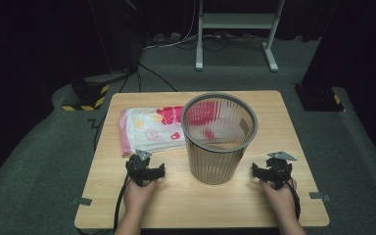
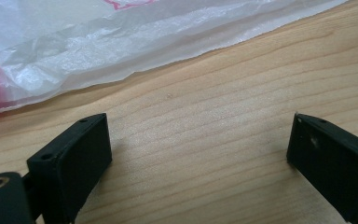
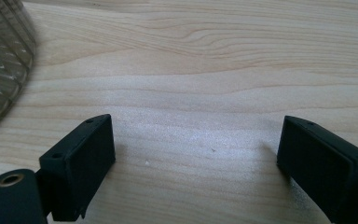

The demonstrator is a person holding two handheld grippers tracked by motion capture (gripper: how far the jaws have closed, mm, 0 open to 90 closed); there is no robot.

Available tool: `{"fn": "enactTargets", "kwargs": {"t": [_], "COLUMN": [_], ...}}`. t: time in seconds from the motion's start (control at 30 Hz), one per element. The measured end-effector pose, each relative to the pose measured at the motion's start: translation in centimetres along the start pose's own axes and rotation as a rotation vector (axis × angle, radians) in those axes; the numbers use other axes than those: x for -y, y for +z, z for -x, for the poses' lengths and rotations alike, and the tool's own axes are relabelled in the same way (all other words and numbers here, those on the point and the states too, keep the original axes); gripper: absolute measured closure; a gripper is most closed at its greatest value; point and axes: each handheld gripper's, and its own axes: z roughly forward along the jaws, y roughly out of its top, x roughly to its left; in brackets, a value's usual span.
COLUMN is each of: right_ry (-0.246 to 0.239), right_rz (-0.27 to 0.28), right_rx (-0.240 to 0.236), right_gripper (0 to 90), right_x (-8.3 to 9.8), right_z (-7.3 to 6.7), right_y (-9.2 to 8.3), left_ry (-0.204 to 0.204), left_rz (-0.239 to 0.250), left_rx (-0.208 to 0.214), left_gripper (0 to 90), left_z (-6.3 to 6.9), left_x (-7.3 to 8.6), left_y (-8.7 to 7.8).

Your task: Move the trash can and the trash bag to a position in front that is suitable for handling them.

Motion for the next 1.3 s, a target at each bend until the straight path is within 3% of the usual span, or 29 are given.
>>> {"fn": "enactTargets", "kwargs": {"t": [0.17,0.37,0.43,0.47,0.5,0.53,0.6,0.73,0.8,0.83,0.93,1.0,1.1,1.17,1.2,1.23,1.3], "right_ry": [-0.001,-0.034,-0.05,-0.05,-0.06,-0.06,-0.089,-0.158,-0.158,-0.165,-0.16,-0.161,-0.188,-0.217,-0.227,-0.234,-0.256], "right_rz": [0.002,0.006,0.021,0.021,0.048,0.048,0.044,0.089,0.095,0.093,0.093,0.096,0.087,0.088,0.084,0.083,0.082], "right_rx": [-0.003,-0.032,-0.045,-0.045,-0.054,-0.054,-0.125,-0.171,-0.173,-0.173,-0.202,-0.19,-0.2,-0.224,-0.241,-0.268,-0.32], "right_gripper": [11.6,14.4,26.8,26.8,61.5,61.5,68.8,77.5,79.1,81.0,84.8,89.5,89.6,89.6,89.6,89.6,89.6], "right_x": [0.1,0.4,0.5,0.5,0.8,0.8,0.6,-0.7,-1.1,-1.8,-2.2,-2.2,-2.2,-2.3,-2.4,-2.6,-3.0], "right_z": [0.0,0.2,0.2,0.2,0.2,0.2,-0.4,-3.0,-3.6,-4.7,-5.5,-6.0,-7.2,-8.5,-9.5,-10.9,-13.2], "right_y": [-0.2,-0.4,-0.6,-0.6,-1.2,-1.2,-1.3,-1.2,-1.1,-0.2,0.5,0.5,0.4,0.5,0.6,0.8,1.3], "left_ry": [0.003,0.007,0.01,0.01,0.032,0.032,0.062,0.075,0.089,0.119,0.133,0.128,0.124,0.105,0.105,0.052,0.034], "left_rz": [0.006,0.018,0.022,0.022,0.045,0.045,0.076,0.078,0.094,0.143,0.14,0.145,0.143,0.142,0.142,0.146,0.146], "left_rx": [0.002,0.006,0.009,0.009,0.037,0.037,0.069,0.167,0.178,0.183,0.203,0.208,0.192,0.127,0.127,0.093,0.035], "left_gripper": [7.8,13.2,14.1,17.1,25.5,34.0,54.7,72.8,75.9,78.1,78.9,78.0,73.7,74.3,74.5,74.3,72.6], "left_z": [0.0,0.1,0.2,0.2,0.5,0.5,1.8,3.9,4.3,5.9,7.0,7.2,6.6,5.4,5.4,3.4,0.9], "left_x": [0.1,0.3,0.3,0.3,0.5,0.5,0.8,0.0,-0.2,-0.6,-1.5,-1.7,-1.8,-1.4,-1.4,-0.6,0.4], "left_y": [-0.1,-0.4,-0.4,-0.4,-0.7,-0.7,-1.1,-0.5,-0.5,-0.3,0.2,0.3,0.1,-0.5,-0.5,-1.2,-2.3]}}
